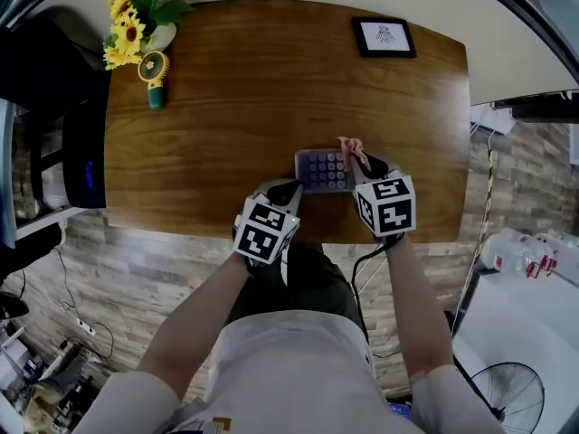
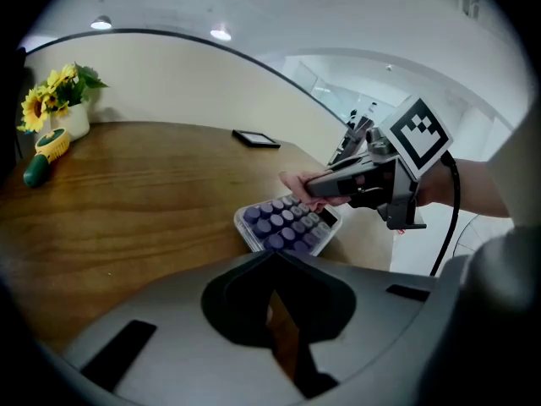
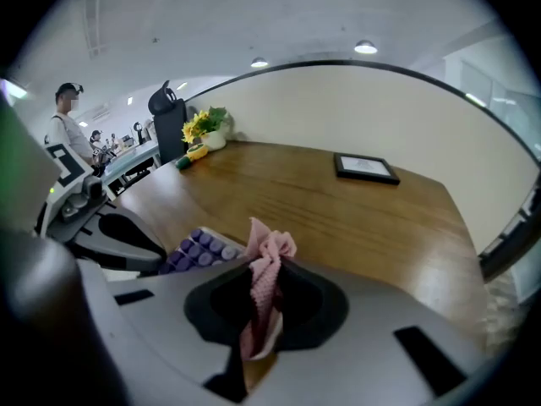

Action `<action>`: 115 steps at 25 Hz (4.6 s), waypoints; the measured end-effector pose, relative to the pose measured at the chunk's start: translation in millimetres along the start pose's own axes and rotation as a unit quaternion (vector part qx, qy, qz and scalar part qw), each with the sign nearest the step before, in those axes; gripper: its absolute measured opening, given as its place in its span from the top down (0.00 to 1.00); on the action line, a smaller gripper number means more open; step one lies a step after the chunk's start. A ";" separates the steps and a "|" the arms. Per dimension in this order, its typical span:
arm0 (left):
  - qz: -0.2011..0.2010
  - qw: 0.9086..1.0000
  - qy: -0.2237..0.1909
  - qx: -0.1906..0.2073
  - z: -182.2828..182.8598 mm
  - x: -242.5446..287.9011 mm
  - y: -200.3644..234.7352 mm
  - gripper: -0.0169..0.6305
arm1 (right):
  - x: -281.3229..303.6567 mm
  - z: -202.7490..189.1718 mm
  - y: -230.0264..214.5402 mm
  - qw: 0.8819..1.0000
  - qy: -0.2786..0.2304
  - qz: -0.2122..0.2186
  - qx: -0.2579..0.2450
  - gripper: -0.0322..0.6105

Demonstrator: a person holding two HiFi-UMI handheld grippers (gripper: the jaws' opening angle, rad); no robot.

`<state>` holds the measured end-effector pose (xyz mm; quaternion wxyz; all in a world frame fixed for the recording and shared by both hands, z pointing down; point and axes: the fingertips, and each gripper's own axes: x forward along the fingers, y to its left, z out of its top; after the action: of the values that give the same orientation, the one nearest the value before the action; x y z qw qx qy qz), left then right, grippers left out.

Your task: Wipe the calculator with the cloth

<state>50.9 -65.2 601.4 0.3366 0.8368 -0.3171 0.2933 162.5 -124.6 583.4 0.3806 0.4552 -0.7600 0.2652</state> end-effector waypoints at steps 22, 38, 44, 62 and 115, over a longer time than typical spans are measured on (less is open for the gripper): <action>0.011 1.000 0.001 0.008 3.0 2.0 3.7 0.97 | -62.9 -75.1 13.9 0.982 0.173 0.025 -0.078 0.89; 0.028 0.999 -0.006 0.025 4.4 1.9 6.7 0.97 | -6.0 -10.9 38.7 1.000 0.022 0.006 -0.007 0.89; 0.039 0.999 -0.010 0.020 2.7 0.9 5.2 0.97 | -17.0 -27.7 75.7 0.997 0.025 0.046 -0.052 0.89; -0.050 0.997 -0.058 0.027 13.2 -7.5 -24.5 0.97 | -59.8 -44.3 46.3 0.998 -0.017 0.037 0.047 0.89; 0.046 0.974 -0.184 0.123 178.3 -178.8 -16.3 0.97 | -225.6 141.1 39.6 0.977 -0.212 0.025 -0.017 0.89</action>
<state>0.2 -129.9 362.1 0.1528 0.8960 -0.3732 0.1860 146.3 -102.2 315.8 0.2117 0.4756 -0.8388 0.1595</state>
